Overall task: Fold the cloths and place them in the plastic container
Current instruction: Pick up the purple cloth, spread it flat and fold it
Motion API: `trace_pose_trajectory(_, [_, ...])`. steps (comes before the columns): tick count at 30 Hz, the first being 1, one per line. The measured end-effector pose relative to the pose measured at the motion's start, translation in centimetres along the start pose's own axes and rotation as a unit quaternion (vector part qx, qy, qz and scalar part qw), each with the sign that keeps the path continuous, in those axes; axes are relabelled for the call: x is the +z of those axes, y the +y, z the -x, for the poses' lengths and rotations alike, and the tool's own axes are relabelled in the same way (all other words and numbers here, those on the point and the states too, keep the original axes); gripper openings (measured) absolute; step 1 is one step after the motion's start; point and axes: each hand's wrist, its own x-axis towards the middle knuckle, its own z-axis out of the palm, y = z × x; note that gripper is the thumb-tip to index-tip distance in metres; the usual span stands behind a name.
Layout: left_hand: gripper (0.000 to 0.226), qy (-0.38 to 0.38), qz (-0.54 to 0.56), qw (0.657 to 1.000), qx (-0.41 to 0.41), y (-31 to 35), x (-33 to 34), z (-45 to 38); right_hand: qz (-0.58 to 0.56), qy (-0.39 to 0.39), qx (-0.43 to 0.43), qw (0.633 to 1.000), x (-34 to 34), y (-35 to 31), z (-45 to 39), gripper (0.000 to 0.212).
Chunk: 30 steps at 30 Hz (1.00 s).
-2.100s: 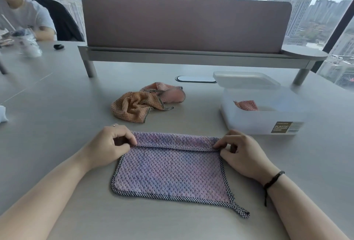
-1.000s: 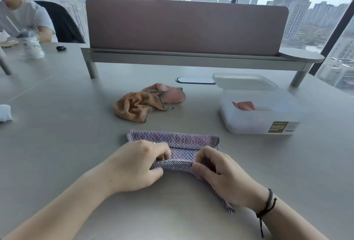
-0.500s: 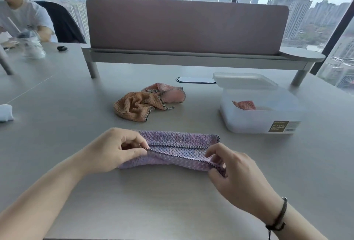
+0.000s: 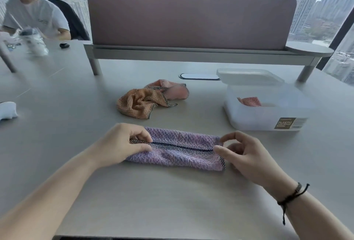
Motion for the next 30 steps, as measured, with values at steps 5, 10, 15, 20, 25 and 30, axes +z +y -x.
trace_pose_trajectory(5, [0.014, 0.016, -0.019, 1.000, 0.016, -0.2, 0.6, -0.4, 0.092, 0.021, -0.023, 0.995, 0.8, 0.7, -0.5, 0.019])
trace_pose_trajectory(10, [0.022, 0.063, -0.030, 0.997, 0.031, -0.8, 0.5, -0.5, 0.137, 0.042, -0.039, 0.989, 0.5, 1.2, -0.4, 0.021])
trace_pose_trajectory(15, [0.046, 0.073, -0.156, 0.981, 0.084, -1.7, 0.5, -0.6, 0.191, 0.037, -0.043, 0.980, 0.4, 1.4, -0.5, 0.021])
trace_pose_trajectory(20, [0.027, 0.082, -0.189, 0.973, 0.099, -1.5, 0.4, -0.2, 0.239, 0.081, -0.022, 0.968, 0.4, 1.6, -0.9, 0.018])
trace_pose_trajectory(25, [0.022, 0.042, -0.154, 0.984, 0.073, 0.5, 1.0, 0.4, 0.341, 0.173, -0.040, 0.923, 0.6, 0.6, -0.6, 0.006])
trace_pose_trajectory(30, [0.014, -0.228, -0.002, 0.973, -0.020, 5.3, 0.7, 1.4, 0.385, 0.108, -0.040, 0.915, 2.3, -1.3, 1.8, 0.047])
